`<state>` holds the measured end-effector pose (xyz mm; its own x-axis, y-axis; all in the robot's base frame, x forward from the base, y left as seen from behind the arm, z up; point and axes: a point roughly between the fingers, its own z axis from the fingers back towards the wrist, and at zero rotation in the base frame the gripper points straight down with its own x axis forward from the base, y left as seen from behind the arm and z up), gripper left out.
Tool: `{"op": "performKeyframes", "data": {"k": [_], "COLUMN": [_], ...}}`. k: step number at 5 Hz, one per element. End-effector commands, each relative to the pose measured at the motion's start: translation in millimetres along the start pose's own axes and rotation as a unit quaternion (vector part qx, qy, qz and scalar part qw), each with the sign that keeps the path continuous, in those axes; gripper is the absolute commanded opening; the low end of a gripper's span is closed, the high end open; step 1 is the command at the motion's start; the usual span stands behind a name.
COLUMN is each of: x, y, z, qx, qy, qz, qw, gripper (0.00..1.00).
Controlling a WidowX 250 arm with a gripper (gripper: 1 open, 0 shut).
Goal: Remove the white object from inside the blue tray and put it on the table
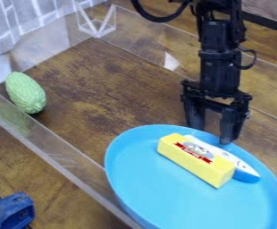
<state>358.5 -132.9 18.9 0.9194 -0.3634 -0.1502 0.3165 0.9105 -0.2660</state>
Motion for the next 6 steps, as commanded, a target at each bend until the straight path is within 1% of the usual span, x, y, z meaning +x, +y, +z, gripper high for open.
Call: {"op": "performKeyframes", "data": {"k": [1, 2, 4, 6], "x": [-11.5, -8.9, -2.6, -14.8], "y": [-13.2, -14.4, -23.2, -7.0], "z": [-20.7, -20.8, -23.2, -18.8], "qx": [-0.005, -0.014, -0.008, -0.013], "qy": [0.038, 0.033, 0.056, 0.066], "qz": [0.031, 0.074, 0.051, 0.070], "qw": [0.9988, 0.9966, 0.9971, 0.9953], "gripper": [1.00, 1.00, 1.00, 1.00]}}
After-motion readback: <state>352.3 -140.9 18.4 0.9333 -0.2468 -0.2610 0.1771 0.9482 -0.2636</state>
